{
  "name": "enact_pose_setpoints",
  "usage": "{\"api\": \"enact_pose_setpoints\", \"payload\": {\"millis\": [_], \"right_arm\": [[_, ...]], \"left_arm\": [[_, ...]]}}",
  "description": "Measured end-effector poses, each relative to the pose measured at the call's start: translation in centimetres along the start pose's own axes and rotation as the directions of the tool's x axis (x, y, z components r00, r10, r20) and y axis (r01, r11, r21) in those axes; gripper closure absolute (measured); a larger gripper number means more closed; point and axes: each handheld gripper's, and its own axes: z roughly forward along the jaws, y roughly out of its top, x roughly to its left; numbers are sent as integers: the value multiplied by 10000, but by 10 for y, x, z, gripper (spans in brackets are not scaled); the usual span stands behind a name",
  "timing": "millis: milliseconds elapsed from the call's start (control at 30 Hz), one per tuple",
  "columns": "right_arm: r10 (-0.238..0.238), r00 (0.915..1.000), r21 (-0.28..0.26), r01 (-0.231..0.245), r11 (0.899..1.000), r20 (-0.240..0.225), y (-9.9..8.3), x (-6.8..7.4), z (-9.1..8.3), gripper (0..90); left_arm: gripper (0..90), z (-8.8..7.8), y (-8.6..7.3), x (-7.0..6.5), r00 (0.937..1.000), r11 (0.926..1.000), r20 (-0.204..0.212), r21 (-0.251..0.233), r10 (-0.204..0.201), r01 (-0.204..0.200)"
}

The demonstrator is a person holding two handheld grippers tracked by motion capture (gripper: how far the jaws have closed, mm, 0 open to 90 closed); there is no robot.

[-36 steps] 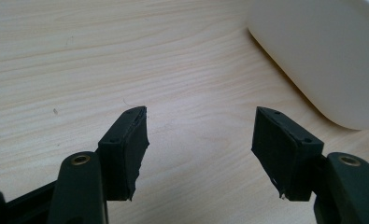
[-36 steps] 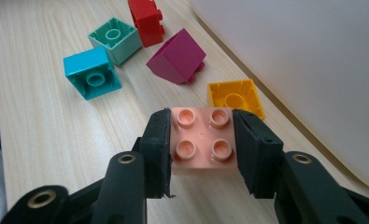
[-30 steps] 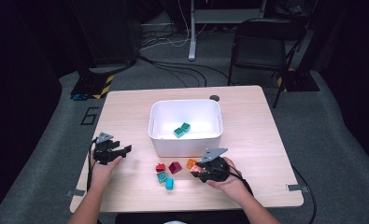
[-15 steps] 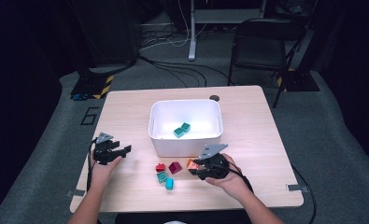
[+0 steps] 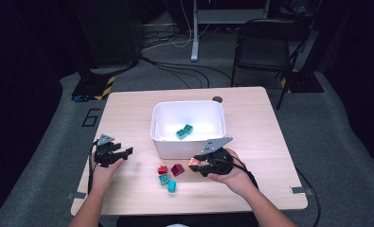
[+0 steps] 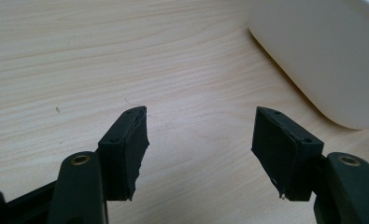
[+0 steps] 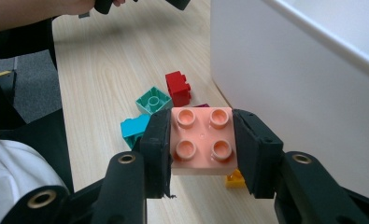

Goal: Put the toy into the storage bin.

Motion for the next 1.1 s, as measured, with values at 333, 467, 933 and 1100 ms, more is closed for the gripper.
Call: {"api": "enact_pose_setpoints", "payload": {"millis": [333,467,933,1100], "right_arm": [[-58,9999,-153,57,9999,-94,20,-2,-11,582],[-172,9998,-180,171,9997,-25,30,-4,-15,582],[-297,9996,-372,296,9989,-30,61,-9,-17,582],[-301,9995,-530,303,9981,57,71,-15,-19,582]], "left_arm": [[355,0,0,0,10000,10000,0,-3,0,0],[355,0,0,-1,10000,10000,0,1,32,-32],[355,-1,0,1,10000,10000,38,42,0,-1],[355,-1,0,1,10000,10000,33,40,2,-2]]}}
